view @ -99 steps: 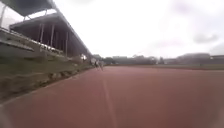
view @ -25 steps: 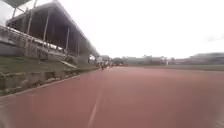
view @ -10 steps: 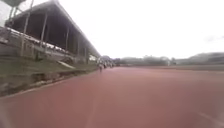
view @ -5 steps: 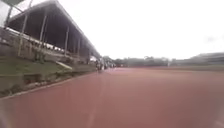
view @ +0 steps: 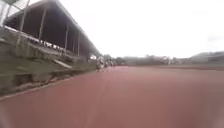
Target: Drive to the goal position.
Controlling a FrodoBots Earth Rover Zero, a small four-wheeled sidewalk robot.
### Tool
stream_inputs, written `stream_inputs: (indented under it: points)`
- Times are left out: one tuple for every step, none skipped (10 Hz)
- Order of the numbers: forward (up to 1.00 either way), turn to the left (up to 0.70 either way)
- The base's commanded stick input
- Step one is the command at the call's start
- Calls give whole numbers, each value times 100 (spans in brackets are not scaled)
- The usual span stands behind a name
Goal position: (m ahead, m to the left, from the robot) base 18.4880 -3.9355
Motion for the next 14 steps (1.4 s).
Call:
stream_inputs:
  points:
    - [70, 1]
    - [70, 1]
    - [70, 1]
    - [70, 1]
    - [70, 1]
    - [70, 1]
    - [70, 1]
    - [70, 1]
    - [70, 1]
    - [70, 1]
    - [70, 1]
    - [70, 1]
    - [70, 1]
    - [70, 1]
